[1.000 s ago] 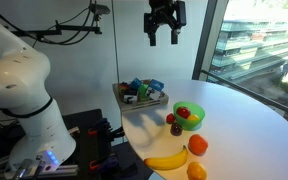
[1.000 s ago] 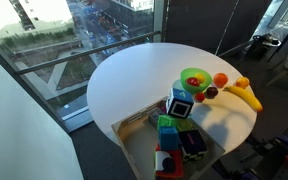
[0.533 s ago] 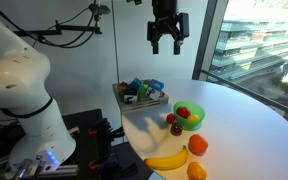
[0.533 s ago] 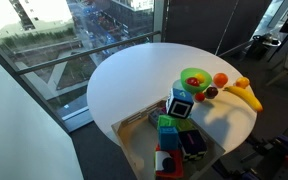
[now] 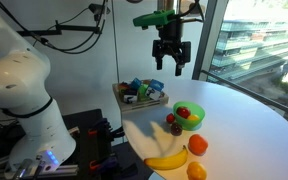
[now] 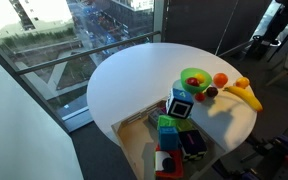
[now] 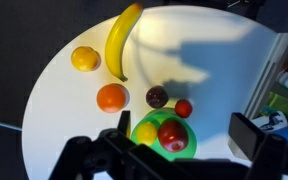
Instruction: Pick up the red strawberry toy from the table and put it in the green bowl
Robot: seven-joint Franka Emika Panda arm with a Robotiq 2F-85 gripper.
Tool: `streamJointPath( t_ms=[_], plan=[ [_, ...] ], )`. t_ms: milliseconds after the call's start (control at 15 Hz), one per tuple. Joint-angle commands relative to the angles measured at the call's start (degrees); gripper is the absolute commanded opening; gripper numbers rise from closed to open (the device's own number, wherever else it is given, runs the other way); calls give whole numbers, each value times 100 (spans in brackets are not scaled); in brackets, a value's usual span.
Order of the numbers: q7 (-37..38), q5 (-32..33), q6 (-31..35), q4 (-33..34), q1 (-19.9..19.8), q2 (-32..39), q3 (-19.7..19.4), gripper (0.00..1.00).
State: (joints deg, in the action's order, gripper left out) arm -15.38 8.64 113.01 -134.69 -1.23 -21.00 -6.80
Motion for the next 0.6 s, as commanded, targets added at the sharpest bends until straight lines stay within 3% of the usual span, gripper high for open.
streamJointPath(
  t_ms=[0,267,533],
  plan=[
    [-148,-434,469,-210,-10,126,-126,100],
    [-29,-757,1221,-534,-41,198,-123,100],
    [105,-643,1434,-613,-83,258,-34,100]
  ],
)
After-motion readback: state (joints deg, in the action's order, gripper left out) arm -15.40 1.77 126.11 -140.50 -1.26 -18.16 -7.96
